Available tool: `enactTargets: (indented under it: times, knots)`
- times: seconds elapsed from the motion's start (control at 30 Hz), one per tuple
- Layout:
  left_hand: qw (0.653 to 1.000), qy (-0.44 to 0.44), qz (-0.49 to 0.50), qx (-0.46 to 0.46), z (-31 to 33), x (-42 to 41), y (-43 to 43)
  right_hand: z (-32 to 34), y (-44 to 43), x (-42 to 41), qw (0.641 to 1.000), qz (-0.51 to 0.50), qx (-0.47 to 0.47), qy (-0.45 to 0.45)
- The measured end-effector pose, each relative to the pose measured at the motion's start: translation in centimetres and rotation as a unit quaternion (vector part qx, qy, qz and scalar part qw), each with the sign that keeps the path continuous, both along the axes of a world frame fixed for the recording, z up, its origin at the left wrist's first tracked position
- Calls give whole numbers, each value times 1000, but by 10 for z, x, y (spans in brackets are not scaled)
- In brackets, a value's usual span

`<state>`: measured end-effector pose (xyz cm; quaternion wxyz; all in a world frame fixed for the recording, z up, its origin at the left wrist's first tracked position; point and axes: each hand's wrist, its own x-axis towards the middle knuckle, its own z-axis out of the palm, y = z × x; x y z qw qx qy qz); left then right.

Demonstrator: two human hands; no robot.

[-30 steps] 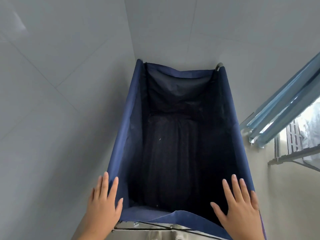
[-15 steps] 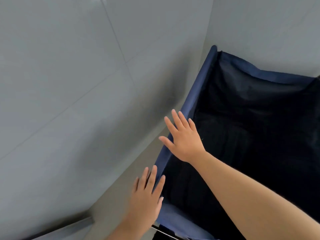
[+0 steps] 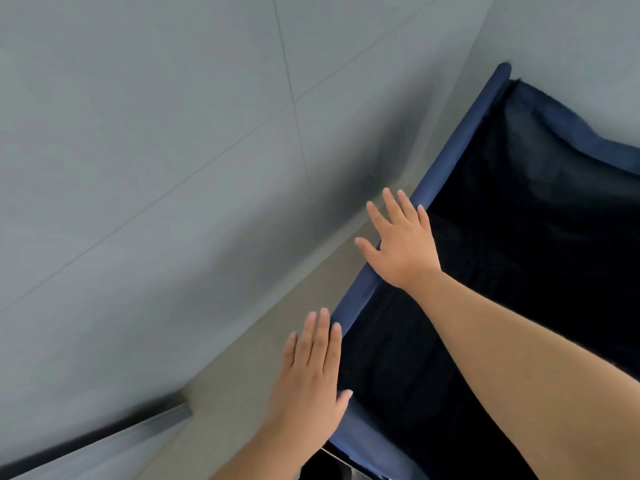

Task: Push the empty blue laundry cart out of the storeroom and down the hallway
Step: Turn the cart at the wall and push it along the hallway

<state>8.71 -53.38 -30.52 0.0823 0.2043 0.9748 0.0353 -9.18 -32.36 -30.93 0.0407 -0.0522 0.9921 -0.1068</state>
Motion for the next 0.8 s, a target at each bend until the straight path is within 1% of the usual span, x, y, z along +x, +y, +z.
enactTargets:
  times: [0.07, 0.13, 0.5, 0.8]
  knots:
    - [1000, -16, 26, 3, 4, -12, 9, 0, -1, -5, 1000, -4, -4, 0]
    - [999, -18, 31, 6, 6, -22, 11, 0, -1, -12, 1000, -9, -10, 1]
    - [1000, -3, 3, 10, -3, -62, -7, 1, -7, -45, 1000, -22, -11, -2]
    - [1000, -1, -17, -8, 2, -101, -17, 2, -10, -77, 1000, -22, -8, -4]
